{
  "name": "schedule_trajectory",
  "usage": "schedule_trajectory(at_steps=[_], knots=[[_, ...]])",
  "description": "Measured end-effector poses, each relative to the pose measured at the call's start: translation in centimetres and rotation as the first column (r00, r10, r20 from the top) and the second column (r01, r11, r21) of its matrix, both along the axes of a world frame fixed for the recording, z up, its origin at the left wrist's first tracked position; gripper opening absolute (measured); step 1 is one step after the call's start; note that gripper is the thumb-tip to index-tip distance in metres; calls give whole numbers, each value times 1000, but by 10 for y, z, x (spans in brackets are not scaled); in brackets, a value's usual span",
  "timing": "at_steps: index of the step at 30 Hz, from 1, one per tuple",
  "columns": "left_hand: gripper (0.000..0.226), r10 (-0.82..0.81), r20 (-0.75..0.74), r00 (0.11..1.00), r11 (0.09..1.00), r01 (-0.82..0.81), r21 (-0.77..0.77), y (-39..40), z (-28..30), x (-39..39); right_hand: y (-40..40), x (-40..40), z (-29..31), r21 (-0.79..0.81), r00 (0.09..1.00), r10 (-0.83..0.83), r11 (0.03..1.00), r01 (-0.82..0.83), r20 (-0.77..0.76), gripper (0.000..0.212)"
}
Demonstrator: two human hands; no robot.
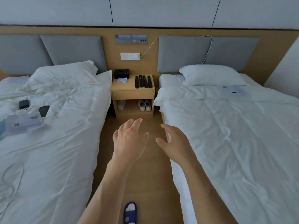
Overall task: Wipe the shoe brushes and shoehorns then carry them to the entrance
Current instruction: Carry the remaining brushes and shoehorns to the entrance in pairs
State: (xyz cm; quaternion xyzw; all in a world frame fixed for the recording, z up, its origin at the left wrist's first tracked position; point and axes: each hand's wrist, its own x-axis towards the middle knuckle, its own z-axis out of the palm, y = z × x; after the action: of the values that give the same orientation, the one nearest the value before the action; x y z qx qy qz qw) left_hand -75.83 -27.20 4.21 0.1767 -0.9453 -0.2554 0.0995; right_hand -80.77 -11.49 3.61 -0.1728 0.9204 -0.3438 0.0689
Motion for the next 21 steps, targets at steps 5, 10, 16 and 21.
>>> schedule_trajectory(at_steps=[5, 10, 16, 21], knots=[[60, -57, 4, 998, 998, 58, -5, -55, -2, -97, -46, -84, 4, 6, 997, -81, 997, 81, 3, 58], [59, -83, -23, 996, 996, 82, -31, -111, 6, -181, -93, -160, 12, -6, 988, -152, 988, 152, 4, 58], [56, -116, -12, 993, 993, 116, -13, -152, -1, -259, -128, -228, 3, -1, 982, -185, 983, 185, 45, 58], [58, -100, 24, 995, 995, 100, -5, -180, -13, -326, -157, -297, -7, 3, 984, -169, 986, 169, 59, 58]])
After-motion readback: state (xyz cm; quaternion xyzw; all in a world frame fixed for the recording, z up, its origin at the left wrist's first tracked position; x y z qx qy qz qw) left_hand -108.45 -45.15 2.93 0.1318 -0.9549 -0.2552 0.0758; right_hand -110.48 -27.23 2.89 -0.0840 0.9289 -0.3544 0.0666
